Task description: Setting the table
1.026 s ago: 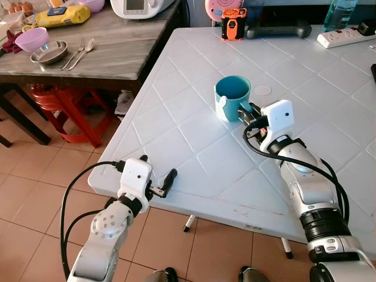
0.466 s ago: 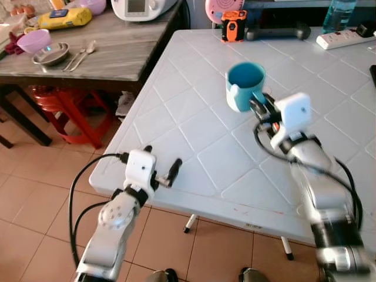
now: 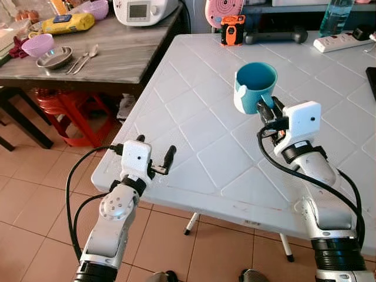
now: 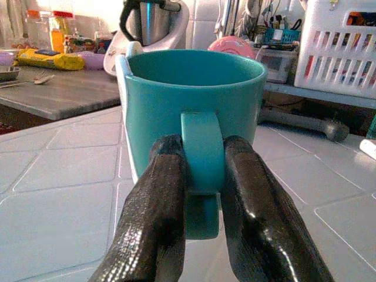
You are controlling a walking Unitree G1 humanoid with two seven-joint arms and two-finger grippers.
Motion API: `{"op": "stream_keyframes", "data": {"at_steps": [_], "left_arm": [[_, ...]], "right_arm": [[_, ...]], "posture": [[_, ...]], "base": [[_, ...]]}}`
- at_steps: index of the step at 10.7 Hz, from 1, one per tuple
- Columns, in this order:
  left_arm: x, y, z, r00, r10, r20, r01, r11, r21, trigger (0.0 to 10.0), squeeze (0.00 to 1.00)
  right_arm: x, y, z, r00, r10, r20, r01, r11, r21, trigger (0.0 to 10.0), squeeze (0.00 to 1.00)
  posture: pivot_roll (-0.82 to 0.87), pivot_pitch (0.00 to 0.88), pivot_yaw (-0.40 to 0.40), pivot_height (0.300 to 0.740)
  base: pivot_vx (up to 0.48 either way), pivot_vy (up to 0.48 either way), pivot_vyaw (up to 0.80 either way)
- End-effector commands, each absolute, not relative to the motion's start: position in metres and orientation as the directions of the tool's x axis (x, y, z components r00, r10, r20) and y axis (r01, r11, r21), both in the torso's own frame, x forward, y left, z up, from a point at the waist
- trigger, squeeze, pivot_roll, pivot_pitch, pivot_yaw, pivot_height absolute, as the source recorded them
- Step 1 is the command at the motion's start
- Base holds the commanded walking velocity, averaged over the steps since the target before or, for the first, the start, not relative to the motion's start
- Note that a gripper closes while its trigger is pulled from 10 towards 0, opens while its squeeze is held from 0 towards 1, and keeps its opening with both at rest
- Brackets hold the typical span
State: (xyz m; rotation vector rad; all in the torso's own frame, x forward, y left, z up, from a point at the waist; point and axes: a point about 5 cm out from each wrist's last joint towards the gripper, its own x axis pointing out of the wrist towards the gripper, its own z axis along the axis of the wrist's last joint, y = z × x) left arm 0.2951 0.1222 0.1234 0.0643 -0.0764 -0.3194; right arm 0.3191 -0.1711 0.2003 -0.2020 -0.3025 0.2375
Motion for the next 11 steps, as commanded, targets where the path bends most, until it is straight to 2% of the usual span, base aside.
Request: {"op": "stream_keyframes", "data": {"at_steps": [1, 7, 8, 9, 10, 11], "left_arm": [[0.294, 0.128, 0.12, 0.955, -0.294, 0.05, 0.289, 0.954, 0.083, 10.0, 0.0], [0.294, 0.128, 0.12, 0.955, -0.294, 0.05, 0.289, 0.954, 0.083, 10.0, 0.0], [0.306, 0.133, 0.121, 0.977, -0.2, 0.069, 0.194, 0.977, 0.09, 10.0, 0.0], [0.316, 0.137, 0.121, 0.991, -0.11, 0.079, 0.104, 0.992, 0.076, 10.0, 0.0], [0.315, 0.137, 0.121, 0.991, -0.11, 0.078, 0.104, 0.992, 0.076, 10.0, 0.0], [0.314, 0.136, 0.12, 0.991, -0.109, 0.08, 0.103, 0.992, 0.074, 10.0, 0.0]], "right_arm": [[0.317, -0.167, 0.206, 0.916, 0.275, 0.291, -0.209, 0.948, -0.239, 0.0, 0.0], [0.317, -0.167, 0.206, 0.916, 0.275, 0.291, -0.209, 0.948, -0.239, 0.0, 0.0], [0.297, -0.167, 0.195, 0.95, 0.119, 0.29, -0.08, 0.987, -0.142, 0.0, 0.0], [0.274, -0.174, 0.178, 0.96, -0.092, 0.265, 0.103, 0.994, -0.029, 0.0, 0.0], [0.275, -0.174, 0.177, 0.961, -0.089, 0.261, 0.1, 0.994, -0.03, 1.3, 0.0], [0.273, -0.175, 0.176, 0.964, -0.095, 0.249, 0.107, 0.994, -0.032, 0.5, 0.0]], "posture": [[-0.12, 0.094, 0.148, 0.74], [-0.12, 0.094, 0.148, 0.74], [-0.17, 0.036, 0.135, 0.74], [-0.17, 0.036, 0.136, 0.74], [-0.17, 0.037, 0.137, 0.74], [-0.17, 0.044, 0.142, 0.74]], "base": [[0.0, 0.0, 0.0], [0.0, 0.0, 0.0], [0.0, 0.0, 0.0], [0.0, 0.0, 0.0], [0.0, 0.0, 0.0], [0.0, 0.0, 0.0]]}}
